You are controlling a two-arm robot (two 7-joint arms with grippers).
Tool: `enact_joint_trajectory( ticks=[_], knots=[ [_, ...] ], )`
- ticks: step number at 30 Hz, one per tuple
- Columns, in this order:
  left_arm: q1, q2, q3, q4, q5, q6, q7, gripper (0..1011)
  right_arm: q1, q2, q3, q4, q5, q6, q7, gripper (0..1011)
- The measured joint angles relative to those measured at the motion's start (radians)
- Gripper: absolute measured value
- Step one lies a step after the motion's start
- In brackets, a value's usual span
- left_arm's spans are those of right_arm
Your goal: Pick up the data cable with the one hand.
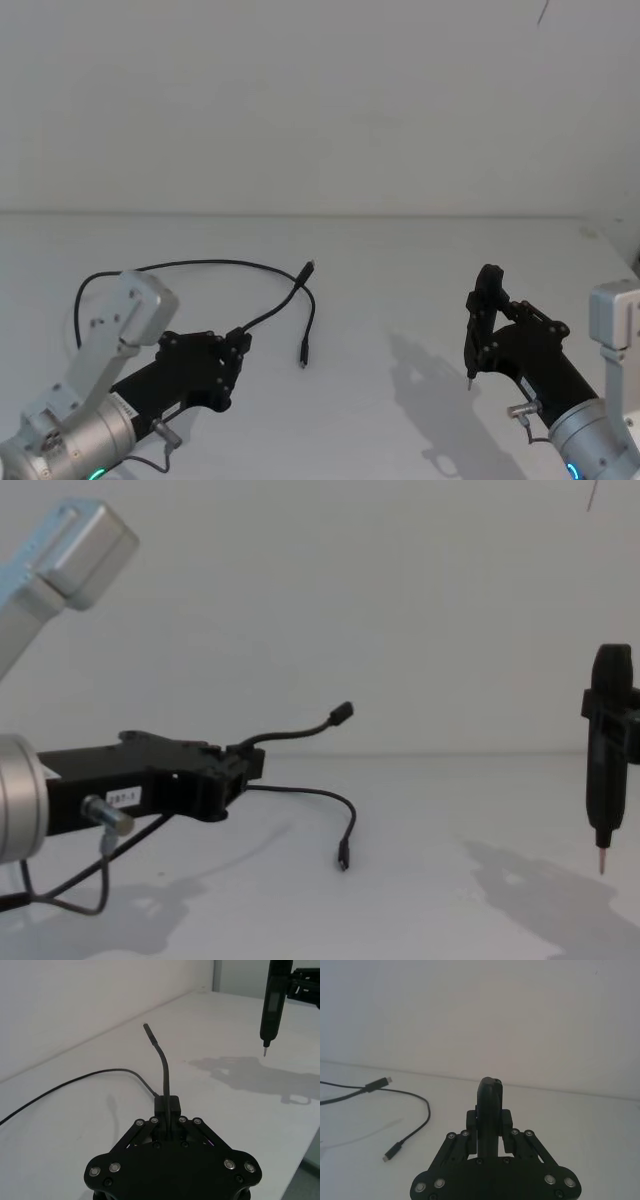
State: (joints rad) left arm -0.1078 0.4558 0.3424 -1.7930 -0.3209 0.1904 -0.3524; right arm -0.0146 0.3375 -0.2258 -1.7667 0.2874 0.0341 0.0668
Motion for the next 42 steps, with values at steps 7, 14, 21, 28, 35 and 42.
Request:
enact_joint_trajectory(
  ticks=[7, 14, 21, 28, 35, 42],
  knots=[
    [0.032, 0.010, -0.021, -0.035, -0.010, -0.005, 0.008, 42, 0.000, 0.000, 0.000, 0.000, 0.000, 0.000, 0.000, 279],
    [0.054, 0.030, -0.037, -0.059, -0.029, -0.018, -0.008, 42, 0.000, 0.000, 0.000, 0.000, 0.000, 0.000, 0.000, 279],
    [0.062, 0.064, -0.045, -0.073, -0.052, -0.031, -0.051, 42, 0.000, 0.000, 0.000, 0.000, 0.000, 0.000, 0.000, 279],
    [0.064, 0.094, -0.050, -0.082, -0.072, -0.041, -0.090, 42, 0.000, 0.000, 0.000, 0.000, 0.000, 0.000, 0.000, 279],
    [0.065, 0.114, -0.052, -0.087, -0.084, -0.046, -0.113, 42, 0.000, -0.002, 0.002, -0.001, 0.001, 0.002, 0.002, 279],
    [0.065, 0.127, -0.053, -0.090, -0.092, -0.049, -0.127, 42, 0.008, -0.013, 0.012, -0.018, 0.035, 0.021, 0.020, 279]
  ],
)
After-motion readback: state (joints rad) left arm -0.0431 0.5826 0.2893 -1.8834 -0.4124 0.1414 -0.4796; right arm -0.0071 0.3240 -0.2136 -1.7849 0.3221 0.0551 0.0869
